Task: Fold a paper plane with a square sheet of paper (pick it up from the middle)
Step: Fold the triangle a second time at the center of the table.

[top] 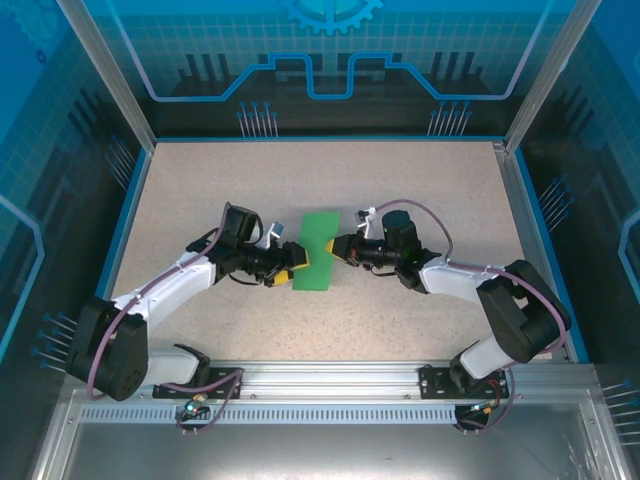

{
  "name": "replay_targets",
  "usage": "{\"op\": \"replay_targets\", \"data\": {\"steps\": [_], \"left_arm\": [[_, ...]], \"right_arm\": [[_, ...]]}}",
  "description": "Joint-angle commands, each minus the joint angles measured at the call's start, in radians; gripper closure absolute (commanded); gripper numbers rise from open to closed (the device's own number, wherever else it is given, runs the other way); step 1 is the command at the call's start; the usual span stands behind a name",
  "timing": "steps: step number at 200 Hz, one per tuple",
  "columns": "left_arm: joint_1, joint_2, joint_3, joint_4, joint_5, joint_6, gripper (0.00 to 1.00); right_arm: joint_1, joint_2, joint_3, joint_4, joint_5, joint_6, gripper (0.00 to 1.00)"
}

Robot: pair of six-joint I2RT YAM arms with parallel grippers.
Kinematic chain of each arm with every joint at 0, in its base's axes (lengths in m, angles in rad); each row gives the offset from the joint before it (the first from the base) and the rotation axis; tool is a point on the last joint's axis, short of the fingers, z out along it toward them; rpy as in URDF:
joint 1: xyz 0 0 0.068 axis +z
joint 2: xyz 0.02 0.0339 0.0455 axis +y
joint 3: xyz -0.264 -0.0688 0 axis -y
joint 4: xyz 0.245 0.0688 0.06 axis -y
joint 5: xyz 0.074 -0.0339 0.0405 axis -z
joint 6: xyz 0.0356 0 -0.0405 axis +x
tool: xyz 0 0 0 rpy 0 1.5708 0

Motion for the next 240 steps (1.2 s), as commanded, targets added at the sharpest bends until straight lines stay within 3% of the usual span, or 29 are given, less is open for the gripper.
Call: {"op": "replay_targets", "data": {"steps": [1,133,240], "left_arm": [[0.009,-0.032,-0.009,0.013,0.051,-0.021,0.32],[0.009,-0.029,0.027,0.156,0.141,-0.110,0.33],[0.010,0.110,0.151,0.076,0.130,0.013,0.33]], "right_arm": [[-0.015,0.003,-0.010,0.028,-0.008,-0.005,0.98],[-0.012,0.028,-0.017,0.069,-0.019,-0.001,0.98],[0.007,0.012,-0.009,0.092,-0.048,0.007,0.98]]}}
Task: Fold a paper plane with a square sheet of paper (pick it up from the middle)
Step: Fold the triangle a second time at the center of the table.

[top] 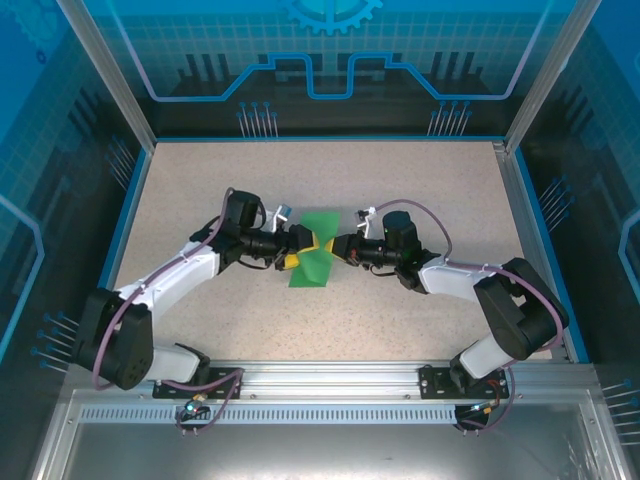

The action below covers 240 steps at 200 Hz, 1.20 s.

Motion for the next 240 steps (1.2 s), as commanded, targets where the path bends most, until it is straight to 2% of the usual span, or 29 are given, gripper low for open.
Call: {"op": "replay_targets", "data": {"steps": [1,79,120,173,240], "left_arm": [[0.009,0.031,0.055,-0.051,0.025,0.063,0.33],[0.054,0.095,0.174,-0.231,0.013,0.241,0.34],[0.056,0.078,0.148,-0.202,0.062,0.204,0.37],[0.054,-0.001,0.037,-0.201,0.068,0.170,0.51],[0.049,-0.045,-0.021,-0.240,0.064,0.179,0.71]], "right_arm": [[0.010,-0.005,-0.001,0.041,-0.033,0.007,0.98],[0.011,0.008,0.005,0.041,-0.055,0.022,0.98],[0.009,0.011,0.018,0.009,-0.017,-0.007,0.98],[-0.008,0.014,0.025,0.012,0.015,-0.014,0.98],[-0.025,0.006,0.012,0.022,0.021,-0.010,0.98]]}}
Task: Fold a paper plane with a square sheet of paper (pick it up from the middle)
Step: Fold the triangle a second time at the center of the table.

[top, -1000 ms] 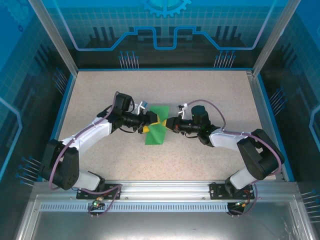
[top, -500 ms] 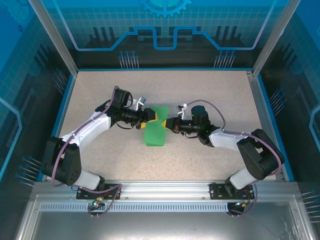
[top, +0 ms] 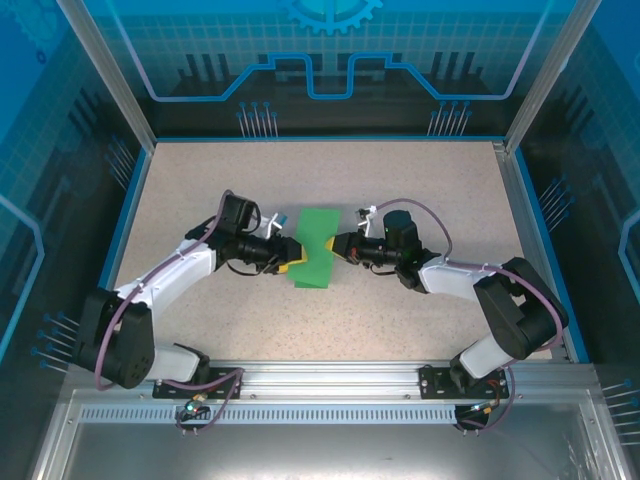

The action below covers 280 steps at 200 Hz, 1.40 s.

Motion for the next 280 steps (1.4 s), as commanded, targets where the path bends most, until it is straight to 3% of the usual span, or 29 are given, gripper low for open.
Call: {"op": "replay_targets", "data": {"steps": [1,80,155,225,280], "left_arm": [[0.002,-0.031,-0.017,-0.048,0.025,0.007,0.71],[0.000,-0.039,-0.022,-0.166,-0.044,0.070,0.91],[-0.089,0.074,0.000,-0.117,-0.108,0.045,0.92],[-0.174,0.260,0.042,-0.046,-0.174,0.005,0.92],[-0.210,0.371,0.093,-0.042,-0.196,-0.020,0.93]], "right_arm": [[-0.018,0.004,0.010,0.013,0.008,-0.017,0.98],[-0.026,0.015,0.010,-0.032,-0.006,-0.061,0.98],[-0.024,0.085,0.038,-0.149,-0.013,-0.184,0.92],[-0.027,0.138,0.072,-0.338,0.048,-0.336,0.75],[-0.028,0.088,0.114,-0.615,0.159,-0.476,0.58]]}}
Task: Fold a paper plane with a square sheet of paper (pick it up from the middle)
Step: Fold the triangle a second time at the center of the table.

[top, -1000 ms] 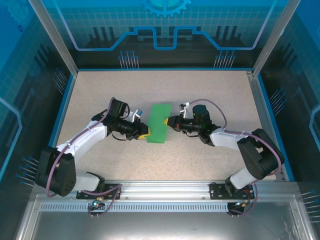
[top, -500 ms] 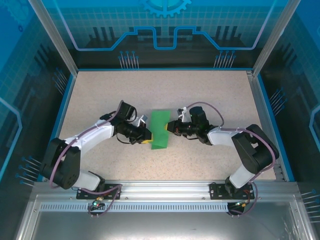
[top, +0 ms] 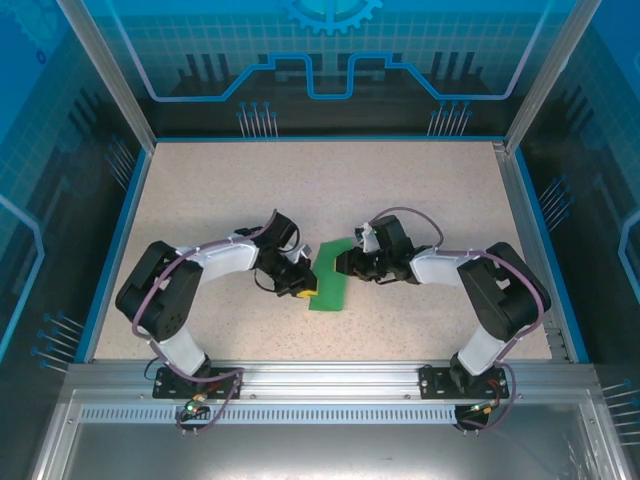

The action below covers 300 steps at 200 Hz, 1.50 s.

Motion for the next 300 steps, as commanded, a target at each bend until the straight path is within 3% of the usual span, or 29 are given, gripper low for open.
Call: {"op": "replay_targets", "data": {"steps": [1,38,92,143,169,198,239,300], "left_arm": [[-0.015,0.037,0.037,0.005,-0.018,-0.020,0.93],[-0.031,0.060,0.061,0.005,-0.036,-0.041,0.93],[-0.044,0.091,0.092,-0.003,-0.044,-0.064,0.92],[-0.044,0.118,0.104,0.014,-0.030,-0.091,0.91],[-0.045,0.126,0.113,0.016,-0.022,-0.098,0.91],[-0.044,0.138,0.126,0.015,-0.003,-0.104,0.90],[-0.044,0.145,0.147,-0.007,0.001,-0.094,0.90],[-0.044,0.148,0.179,-0.086,-0.054,-0.045,0.89]], "right_arm": [[-0.013,-0.041,0.032,-0.168,0.073,-0.101,0.58],[-0.012,-0.099,0.049,-0.316,0.177,-0.187,0.53],[0.029,-0.240,-0.020,-0.312,0.252,-0.277,0.50],[0.131,-0.410,-0.149,-0.195,0.257,-0.340,0.49],[0.225,-0.458,-0.207,-0.109,0.330,-0.360,0.49],[0.332,-0.452,-0.241,-0.030,0.481,-0.399,0.49],[0.401,-0.360,-0.208,-0.050,0.616,-0.423,0.49],[0.358,-0.273,-0.203,-0.030,0.568,-0.369,0.68]]}}
